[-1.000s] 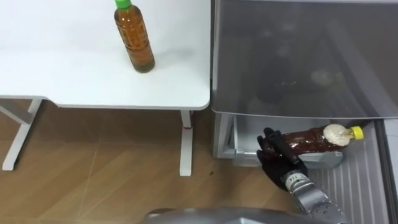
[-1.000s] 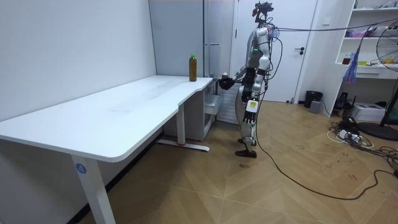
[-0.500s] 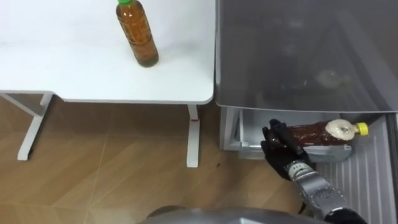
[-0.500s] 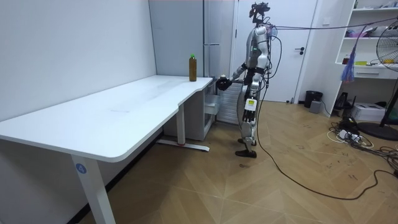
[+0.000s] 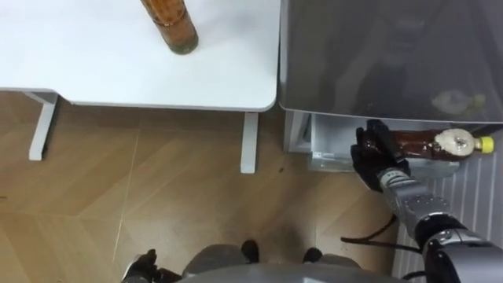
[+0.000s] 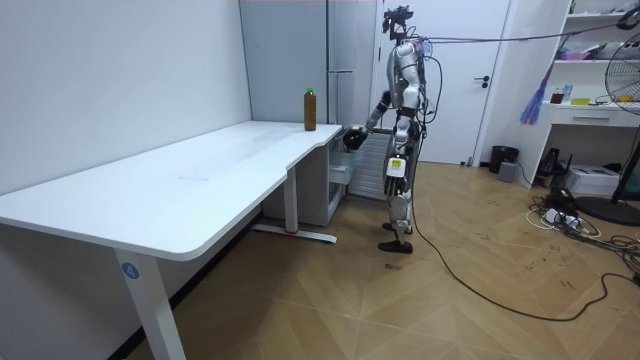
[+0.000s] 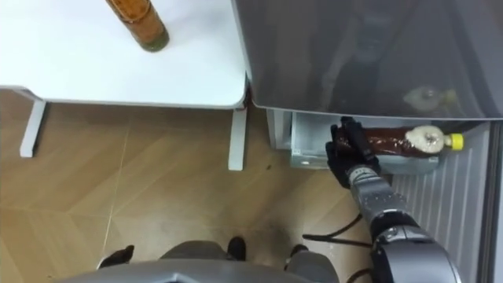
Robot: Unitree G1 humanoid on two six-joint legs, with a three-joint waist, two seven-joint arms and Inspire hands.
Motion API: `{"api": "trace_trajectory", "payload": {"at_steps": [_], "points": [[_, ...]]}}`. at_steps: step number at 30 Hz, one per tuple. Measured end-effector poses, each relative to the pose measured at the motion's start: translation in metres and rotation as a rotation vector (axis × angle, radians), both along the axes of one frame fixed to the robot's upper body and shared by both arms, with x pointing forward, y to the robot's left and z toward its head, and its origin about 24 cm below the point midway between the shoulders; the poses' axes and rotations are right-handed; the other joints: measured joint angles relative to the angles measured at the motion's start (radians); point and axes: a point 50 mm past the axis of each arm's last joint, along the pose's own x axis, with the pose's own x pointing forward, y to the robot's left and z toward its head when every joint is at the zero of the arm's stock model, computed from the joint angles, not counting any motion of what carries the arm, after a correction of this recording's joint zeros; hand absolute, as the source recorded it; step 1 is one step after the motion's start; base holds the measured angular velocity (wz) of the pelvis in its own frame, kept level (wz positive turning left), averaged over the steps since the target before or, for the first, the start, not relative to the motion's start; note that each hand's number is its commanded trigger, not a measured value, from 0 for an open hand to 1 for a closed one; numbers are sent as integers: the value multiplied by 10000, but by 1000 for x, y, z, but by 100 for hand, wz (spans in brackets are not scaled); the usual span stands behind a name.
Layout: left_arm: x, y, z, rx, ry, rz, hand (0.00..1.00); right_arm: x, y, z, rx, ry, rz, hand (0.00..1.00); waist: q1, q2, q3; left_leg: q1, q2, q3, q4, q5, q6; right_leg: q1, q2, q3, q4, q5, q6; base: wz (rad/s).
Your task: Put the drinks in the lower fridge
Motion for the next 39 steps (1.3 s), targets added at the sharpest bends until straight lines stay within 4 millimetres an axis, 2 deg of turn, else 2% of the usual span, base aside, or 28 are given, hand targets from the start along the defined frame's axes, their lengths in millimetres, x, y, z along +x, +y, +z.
{"api": "trace_trajectory", "payload": {"at_steps": [4, 7, 9, 16, 20, 21, 22, 28, 33, 39], "points": [[15, 0, 1, -265, -246, -72, 0, 14, -6, 10, -82, -303, -90, 100, 50, 18, 11, -520, -17, -12, 9, 126, -1, -578, -32, -4, 183, 22, -31, 2], [19, 2, 2, -290, -279, -128, 0, 11, -15, 9, -95, -27, -315, 100, 169, 18, 12, -717, -25, -89, 2, 192, -8, -803, -54, -99, 281, 29, -41, 9], [21, 1, 2, -324, -292, -212, 0, 11, -20, 10, -189, 88, -384, 100, 305, 21, 17, -826, -20, -88, 11, 202, -13, -895, -57, -122, 279, 30, -44, 2], [19, 1, 2, -272, -167, -366, 0, 14, -23, 13, -334, 238, -27, 100, 355, -37, 71, -1043, -13, -80, 8, 258, -11, -1023, -93, -385, 267, 37, -55, 9], [20, 2, 1, -199, -19, -466, 0, 14, -24, 13, -316, 221, 57, 100, 587, -39, 81, -1135, -8, -82, 22, 259, -9, -1087, -104, -399, 237, 37, -55, 0], [21, 2, 1, -199, -16, -496, 0, 14, -24, 13, -333, 191, 71, 70, 601, -31, 87, -1145, -8, -82, 22, 260, -8, -1099, -104, -400, 238, 37, -55, 0], [21, 2, 1, -219, -6, -505, 0, 14, -25, 14, -376, 115, 134, 0, 688, -20, 92, -1148, -4, -76, 21, 261, -6, -1106, -103, -392, 239, 37, -55, 0], [21, 1, 1, -225, 41, -650, 0, 18, -27, 17, -444, -164, 257, 0, 835, 53, 138, -1176, -1, -63, 20, 261, -6, -1124, -102, -419, 234, 37, -55, 0], [19, 1, 0, -215, 114, -651, 0, 17, -27, 17, -475, -136, 316, 0, 830, 12, 163, -1177, -1, -69, 16, 261, -6, -1119, -105, -448, 235, 37, -55, 0], [18, 1, 0, -195, 190, -634, 0, 21, -28, 21, -476, -508, 387, 0, 830, -64, 155, -1174, 4, -75, 54, 261, -7, -1080, -104, -526, 242, 39, -58, 1]]}}
